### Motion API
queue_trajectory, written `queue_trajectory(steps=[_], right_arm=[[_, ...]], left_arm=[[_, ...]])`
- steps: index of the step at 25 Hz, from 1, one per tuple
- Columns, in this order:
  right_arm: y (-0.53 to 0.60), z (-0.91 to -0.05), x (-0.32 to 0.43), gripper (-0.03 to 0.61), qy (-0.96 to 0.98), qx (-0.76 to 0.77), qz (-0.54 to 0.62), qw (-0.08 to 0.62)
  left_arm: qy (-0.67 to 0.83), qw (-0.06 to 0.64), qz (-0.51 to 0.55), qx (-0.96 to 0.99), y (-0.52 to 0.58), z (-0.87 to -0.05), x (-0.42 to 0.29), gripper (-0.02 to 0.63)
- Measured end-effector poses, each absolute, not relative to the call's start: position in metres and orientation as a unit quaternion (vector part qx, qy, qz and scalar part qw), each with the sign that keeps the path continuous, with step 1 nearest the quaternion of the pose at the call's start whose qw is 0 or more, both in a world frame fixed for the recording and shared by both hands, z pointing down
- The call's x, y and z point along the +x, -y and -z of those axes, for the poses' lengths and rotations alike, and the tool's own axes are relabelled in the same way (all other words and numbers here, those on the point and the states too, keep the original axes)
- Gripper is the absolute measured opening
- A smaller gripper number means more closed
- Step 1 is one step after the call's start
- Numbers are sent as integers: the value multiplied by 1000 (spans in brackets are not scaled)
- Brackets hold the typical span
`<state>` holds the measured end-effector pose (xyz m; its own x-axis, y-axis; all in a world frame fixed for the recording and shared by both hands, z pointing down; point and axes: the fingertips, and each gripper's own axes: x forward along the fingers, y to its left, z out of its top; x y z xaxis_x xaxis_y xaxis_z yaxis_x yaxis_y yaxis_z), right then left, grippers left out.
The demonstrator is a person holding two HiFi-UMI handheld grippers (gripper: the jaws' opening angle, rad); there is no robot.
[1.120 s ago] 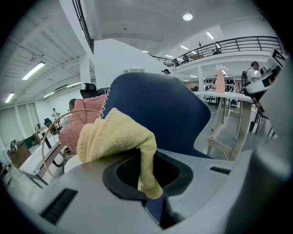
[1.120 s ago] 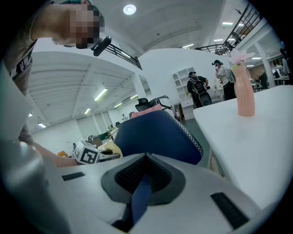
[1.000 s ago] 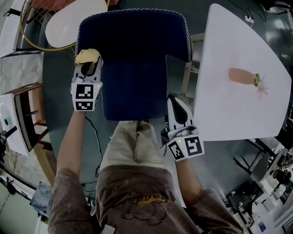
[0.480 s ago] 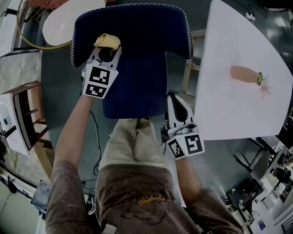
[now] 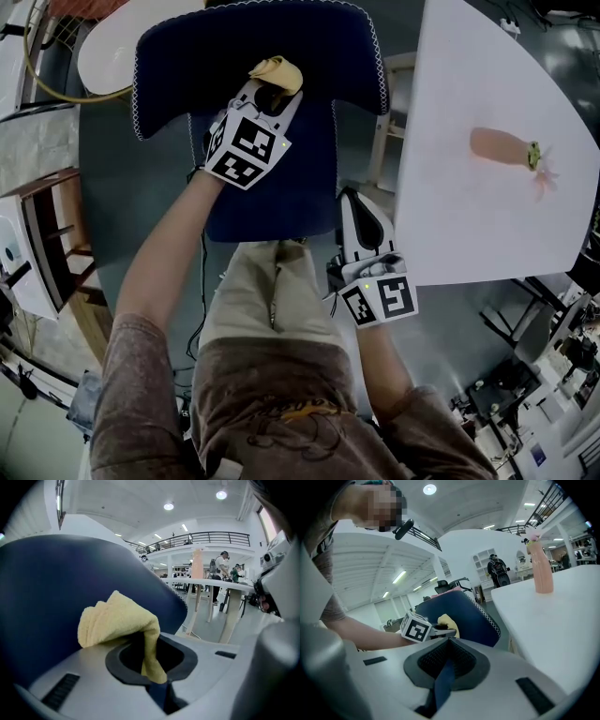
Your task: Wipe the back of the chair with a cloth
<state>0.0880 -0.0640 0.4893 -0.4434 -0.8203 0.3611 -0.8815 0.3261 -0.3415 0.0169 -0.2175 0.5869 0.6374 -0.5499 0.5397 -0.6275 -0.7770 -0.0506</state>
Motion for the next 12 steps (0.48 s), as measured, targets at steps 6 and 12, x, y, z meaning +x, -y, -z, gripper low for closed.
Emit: queue_trajectory(steps=[6,12], right_arm=[[62,-487,93,26,810,528,-248,57],[58,-484,103,26,806,535,-247,52]], left_arm=[[275,68,-266,921,212,-588,75,52],[239,76,-251,935,198,-584,122,52]])
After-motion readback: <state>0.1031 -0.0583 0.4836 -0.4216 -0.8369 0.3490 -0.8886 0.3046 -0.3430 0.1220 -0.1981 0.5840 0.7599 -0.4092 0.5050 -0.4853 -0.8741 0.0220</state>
